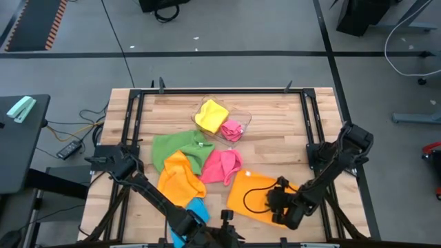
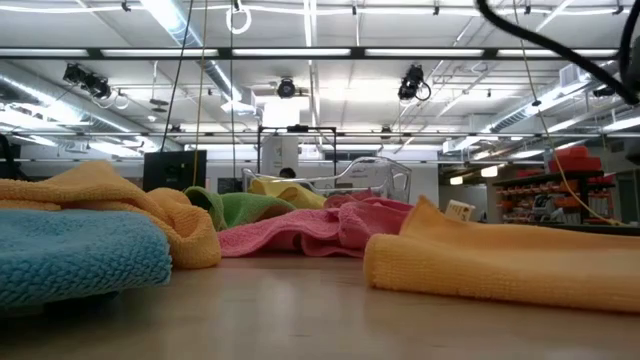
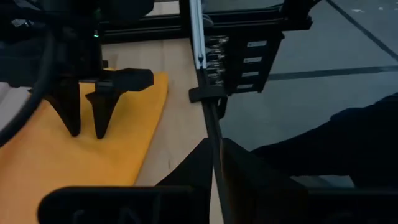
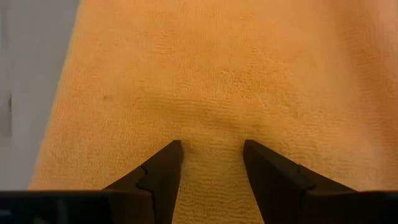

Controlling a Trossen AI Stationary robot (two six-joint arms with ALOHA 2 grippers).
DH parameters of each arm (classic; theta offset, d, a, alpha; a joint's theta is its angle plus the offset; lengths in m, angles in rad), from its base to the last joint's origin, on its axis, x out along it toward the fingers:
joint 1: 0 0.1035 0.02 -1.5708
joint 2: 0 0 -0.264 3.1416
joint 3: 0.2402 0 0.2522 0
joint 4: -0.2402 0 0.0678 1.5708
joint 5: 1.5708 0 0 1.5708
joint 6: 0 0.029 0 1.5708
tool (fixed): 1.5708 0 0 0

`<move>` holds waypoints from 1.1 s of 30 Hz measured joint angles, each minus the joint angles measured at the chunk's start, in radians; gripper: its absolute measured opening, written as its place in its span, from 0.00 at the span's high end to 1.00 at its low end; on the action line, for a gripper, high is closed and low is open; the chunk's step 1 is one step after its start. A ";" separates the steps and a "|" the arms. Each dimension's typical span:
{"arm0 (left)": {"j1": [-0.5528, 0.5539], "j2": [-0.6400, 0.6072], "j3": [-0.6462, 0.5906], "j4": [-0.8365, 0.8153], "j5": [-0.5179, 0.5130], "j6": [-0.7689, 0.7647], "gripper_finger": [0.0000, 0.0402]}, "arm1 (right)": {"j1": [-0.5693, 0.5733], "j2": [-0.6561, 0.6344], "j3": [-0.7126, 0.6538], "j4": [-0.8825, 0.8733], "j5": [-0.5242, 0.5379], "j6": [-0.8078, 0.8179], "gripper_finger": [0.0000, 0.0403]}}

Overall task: Fold microfiber towels
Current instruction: Fold the right orange microfiber cloth

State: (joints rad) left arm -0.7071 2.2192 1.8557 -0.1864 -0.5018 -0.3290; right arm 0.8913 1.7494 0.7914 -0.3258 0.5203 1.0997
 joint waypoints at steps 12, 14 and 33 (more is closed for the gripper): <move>-0.012 0.000 0.000 -0.001 0.000 -0.078 0.90 | -0.021 -0.003 0.002 -0.262 0.002 0.419 0.54; -0.019 0.000 0.000 -0.001 0.000 -0.080 0.90 | -0.021 -0.005 0.002 -0.334 -0.003 0.530 0.54; -0.039 0.000 0.000 0.001 -0.001 -0.106 0.90 | 0.133 -0.280 0.002 -0.467 0.011 0.479 0.54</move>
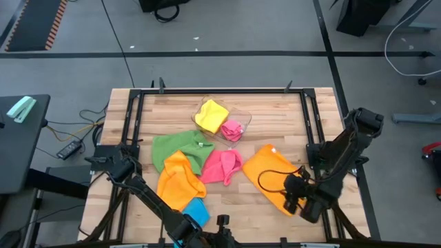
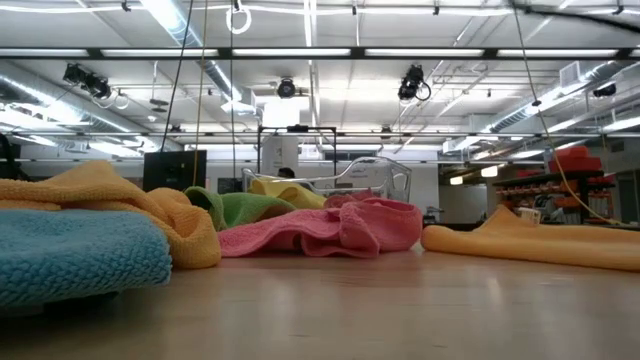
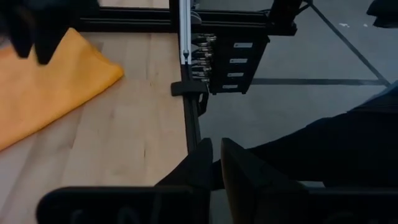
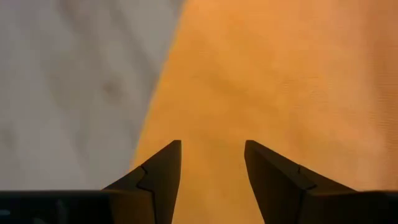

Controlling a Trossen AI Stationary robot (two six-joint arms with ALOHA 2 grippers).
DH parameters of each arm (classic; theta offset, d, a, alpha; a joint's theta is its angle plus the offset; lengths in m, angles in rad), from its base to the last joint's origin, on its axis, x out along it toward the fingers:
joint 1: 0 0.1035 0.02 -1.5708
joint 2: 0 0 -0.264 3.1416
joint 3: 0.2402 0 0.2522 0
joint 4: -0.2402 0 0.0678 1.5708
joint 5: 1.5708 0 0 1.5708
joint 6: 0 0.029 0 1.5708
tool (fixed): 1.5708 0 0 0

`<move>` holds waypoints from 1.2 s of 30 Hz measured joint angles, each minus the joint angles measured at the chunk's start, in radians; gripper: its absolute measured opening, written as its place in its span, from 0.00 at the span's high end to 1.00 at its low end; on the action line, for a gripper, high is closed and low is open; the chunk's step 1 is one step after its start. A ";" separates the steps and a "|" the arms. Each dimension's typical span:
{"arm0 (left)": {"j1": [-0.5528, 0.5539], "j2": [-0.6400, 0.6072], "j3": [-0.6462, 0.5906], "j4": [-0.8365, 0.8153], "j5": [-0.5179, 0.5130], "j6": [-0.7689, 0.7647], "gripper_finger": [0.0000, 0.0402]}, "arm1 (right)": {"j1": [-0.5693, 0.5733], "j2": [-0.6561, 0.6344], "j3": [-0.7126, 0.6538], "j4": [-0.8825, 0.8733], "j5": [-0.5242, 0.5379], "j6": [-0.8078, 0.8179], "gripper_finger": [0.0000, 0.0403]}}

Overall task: Fold microfiber towels
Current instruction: Fold the right orange microfiber cloth

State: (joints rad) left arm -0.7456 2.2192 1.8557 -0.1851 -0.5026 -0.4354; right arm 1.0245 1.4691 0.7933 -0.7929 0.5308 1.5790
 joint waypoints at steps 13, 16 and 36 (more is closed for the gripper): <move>-0.004 0.000 0.000 0.001 -0.006 -0.006 0.89 | 0.146 0.162 0.001 -0.016 -0.075 -0.143 0.55; -0.004 0.000 0.000 0.001 -0.006 -0.006 0.89 | 0.122 0.225 0.005 0.015 -0.125 -0.162 0.57; -0.009 0.000 0.000 0.001 -0.006 0.000 0.88 | -0.093 0.227 0.053 0.414 -0.114 -0.519 0.64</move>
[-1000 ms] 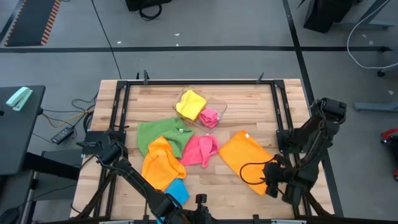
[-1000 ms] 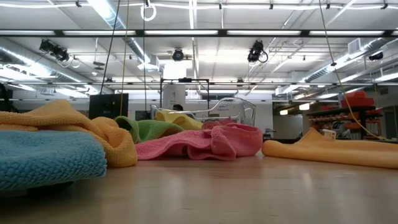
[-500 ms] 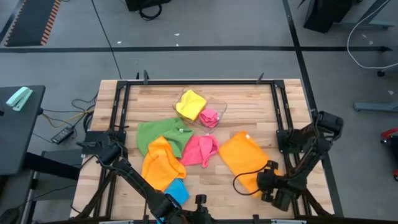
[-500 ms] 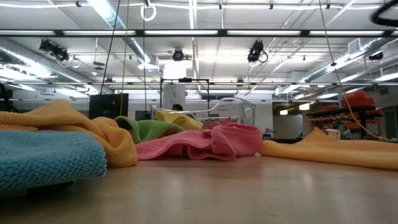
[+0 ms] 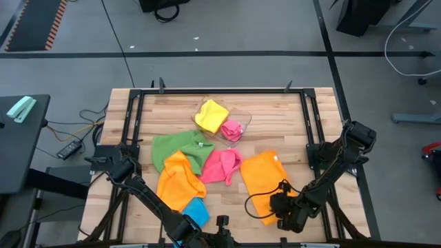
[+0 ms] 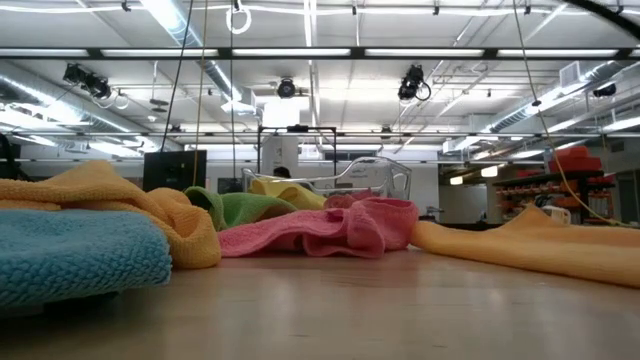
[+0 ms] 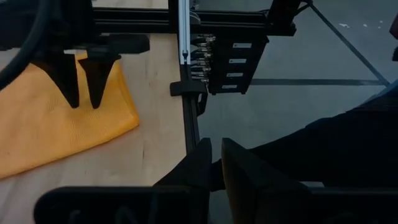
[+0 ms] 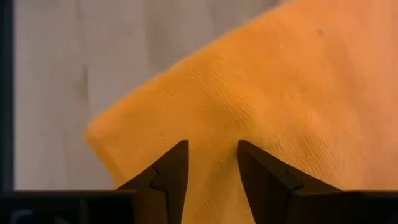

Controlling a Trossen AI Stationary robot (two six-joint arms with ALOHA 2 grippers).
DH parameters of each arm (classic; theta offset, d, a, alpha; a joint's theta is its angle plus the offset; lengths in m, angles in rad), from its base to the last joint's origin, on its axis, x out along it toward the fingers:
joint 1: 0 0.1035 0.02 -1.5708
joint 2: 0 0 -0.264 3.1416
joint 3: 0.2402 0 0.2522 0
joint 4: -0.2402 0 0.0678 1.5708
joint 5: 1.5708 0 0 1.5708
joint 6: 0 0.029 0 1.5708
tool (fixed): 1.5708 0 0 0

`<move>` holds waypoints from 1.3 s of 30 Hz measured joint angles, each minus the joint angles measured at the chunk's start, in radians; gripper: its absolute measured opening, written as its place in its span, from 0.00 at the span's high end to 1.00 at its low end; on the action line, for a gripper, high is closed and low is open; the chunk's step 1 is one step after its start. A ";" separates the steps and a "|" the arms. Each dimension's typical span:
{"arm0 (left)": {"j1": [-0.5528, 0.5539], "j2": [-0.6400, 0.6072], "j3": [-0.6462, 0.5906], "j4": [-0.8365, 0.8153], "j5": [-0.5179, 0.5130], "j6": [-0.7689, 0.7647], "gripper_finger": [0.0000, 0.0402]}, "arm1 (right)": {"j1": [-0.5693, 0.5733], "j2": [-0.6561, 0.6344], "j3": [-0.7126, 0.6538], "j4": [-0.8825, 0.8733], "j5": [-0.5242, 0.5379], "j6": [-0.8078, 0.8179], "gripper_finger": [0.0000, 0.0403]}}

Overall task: Fold microfiber towels
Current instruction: Fold the right orange microfiber cloth

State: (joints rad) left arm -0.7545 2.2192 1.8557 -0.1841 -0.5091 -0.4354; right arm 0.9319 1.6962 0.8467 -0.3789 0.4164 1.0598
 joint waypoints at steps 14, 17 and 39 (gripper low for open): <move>-0.005 0.000 0.000 -0.003 0.000 0.002 0.89 | 0.120 -0.002 0.128 -0.132 0.064 -0.129 0.64; -0.012 0.000 0.000 -0.012 0.000 0.002 0.88 | 0.147 -0.002 0.113 -0.065 0.136 -0.141 0.64; -0.039 0.000 0.000 -0.030 0.000 0.004 0.88 | 0.122 0.084 0.098 -0.163 0.156 -0.143 0.54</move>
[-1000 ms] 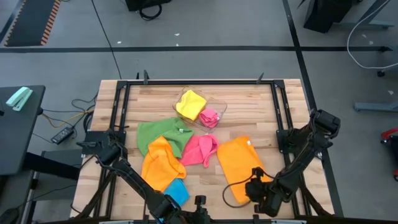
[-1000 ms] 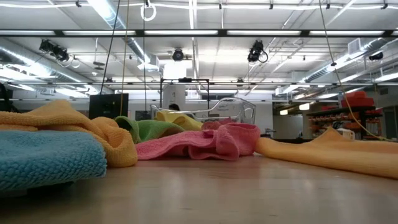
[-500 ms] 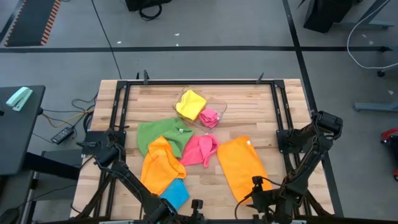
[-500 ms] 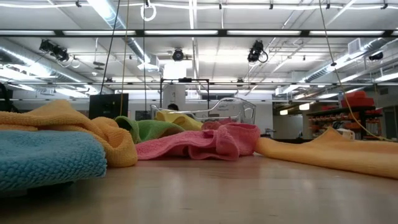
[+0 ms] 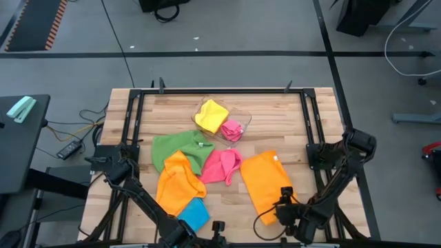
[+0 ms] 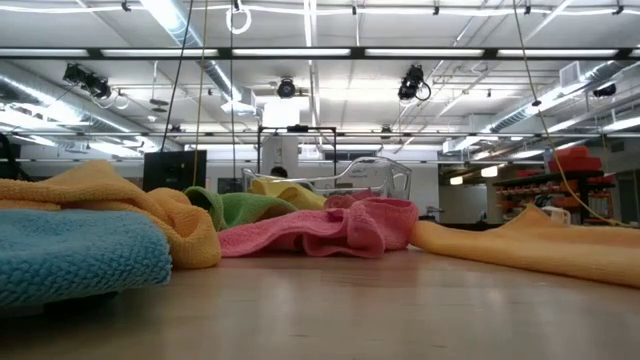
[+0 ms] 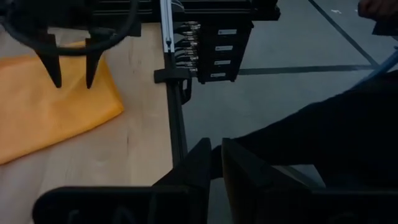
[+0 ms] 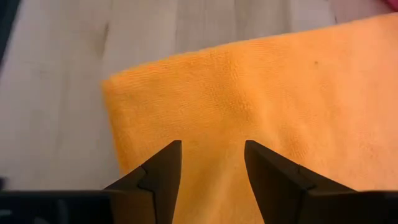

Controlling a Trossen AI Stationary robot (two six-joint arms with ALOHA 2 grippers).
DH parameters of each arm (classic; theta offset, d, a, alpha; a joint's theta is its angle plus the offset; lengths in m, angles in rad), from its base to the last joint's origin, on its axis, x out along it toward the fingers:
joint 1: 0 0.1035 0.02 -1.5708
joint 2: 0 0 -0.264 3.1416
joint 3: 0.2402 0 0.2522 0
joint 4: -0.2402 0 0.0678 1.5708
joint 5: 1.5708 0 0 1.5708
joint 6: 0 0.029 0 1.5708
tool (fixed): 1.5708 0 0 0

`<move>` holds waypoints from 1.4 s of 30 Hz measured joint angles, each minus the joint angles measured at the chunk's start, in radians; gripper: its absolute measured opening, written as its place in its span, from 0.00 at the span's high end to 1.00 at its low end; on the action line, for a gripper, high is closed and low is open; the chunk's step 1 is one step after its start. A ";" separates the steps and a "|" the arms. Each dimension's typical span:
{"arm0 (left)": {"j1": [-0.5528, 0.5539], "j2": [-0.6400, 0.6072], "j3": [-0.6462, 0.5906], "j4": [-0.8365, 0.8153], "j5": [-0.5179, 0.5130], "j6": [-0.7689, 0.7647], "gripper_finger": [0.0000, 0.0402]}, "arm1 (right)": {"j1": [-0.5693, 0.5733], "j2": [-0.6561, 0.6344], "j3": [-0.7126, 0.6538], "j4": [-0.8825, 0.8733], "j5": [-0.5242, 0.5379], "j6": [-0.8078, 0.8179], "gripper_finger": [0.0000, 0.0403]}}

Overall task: Fold microfiber towels
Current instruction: Fold the right orange microfiber cloth

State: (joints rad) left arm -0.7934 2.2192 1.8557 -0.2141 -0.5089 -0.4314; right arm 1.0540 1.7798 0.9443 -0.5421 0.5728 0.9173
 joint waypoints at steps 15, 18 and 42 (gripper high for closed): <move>0.012 0.000 0.000 0.000 -0.004 0.000 0.88 | -0.177 0.143 0.006 0.397 -0.001 -0.199 0.54; 0.012 0.000 0.000 0.000 -0.004 0.000 0.89 | -0.202 0.114 0.013 0.385 -0.024 -0.214 0.54; 0.009 0.000 0.000 0.000 -0.004 -0.001 0.89 | -0.044 0.087 0.017 0.335 0.028 -0.384 0.54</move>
State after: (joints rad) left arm -0.7848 2.2192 1.8557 -0.2146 -0.5125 -0.4320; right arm 1.0099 1.8664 0.9615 -0.2076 0.6006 0.5329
